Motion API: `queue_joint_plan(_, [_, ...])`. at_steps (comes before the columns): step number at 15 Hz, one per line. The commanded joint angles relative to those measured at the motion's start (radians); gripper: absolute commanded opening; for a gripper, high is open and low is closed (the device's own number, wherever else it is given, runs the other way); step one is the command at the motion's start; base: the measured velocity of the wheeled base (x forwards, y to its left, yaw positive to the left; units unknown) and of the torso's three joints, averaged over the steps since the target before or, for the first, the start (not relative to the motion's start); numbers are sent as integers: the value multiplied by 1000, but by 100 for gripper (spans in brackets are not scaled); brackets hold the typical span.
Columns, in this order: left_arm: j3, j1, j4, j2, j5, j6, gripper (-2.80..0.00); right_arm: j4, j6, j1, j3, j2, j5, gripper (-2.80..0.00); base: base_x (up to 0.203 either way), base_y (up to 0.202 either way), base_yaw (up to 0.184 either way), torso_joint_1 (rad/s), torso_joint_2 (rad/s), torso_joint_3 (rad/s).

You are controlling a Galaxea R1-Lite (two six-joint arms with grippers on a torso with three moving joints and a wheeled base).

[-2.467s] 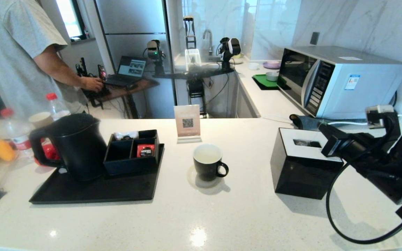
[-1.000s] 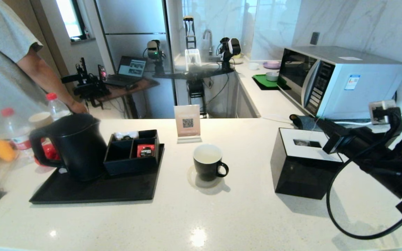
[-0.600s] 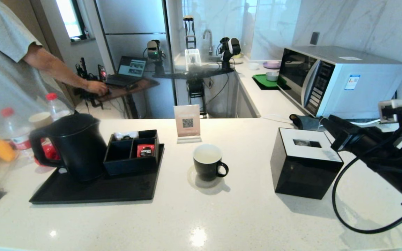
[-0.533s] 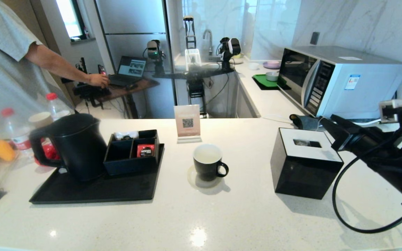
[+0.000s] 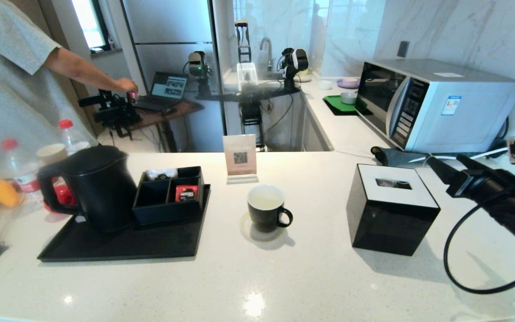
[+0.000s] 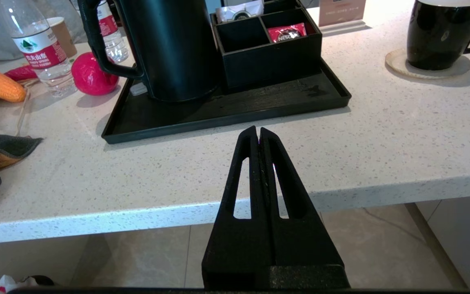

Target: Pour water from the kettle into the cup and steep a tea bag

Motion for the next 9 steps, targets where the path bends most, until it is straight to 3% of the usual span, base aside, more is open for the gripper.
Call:
queue_joint_plan(1, [0, 0, 0, 0, 0, 1, -280, -40, 1, -65, 32, 15, 2, 0, 0, 0, 0, 0, 0, 0])
queue_joint_plan(5, [0, 0, 0, 0, 0, 1, -280, -41, -4, -115, 65, 32, 2, 0, 0, 0, 0, 0, 0, 0])
queue_joint_plan(9, [0, 0, 0, 0, 0, 1, -280, -43, -4, -114, 132, 31, 5, 0, 0, 0, 0, 0, 0, 0])
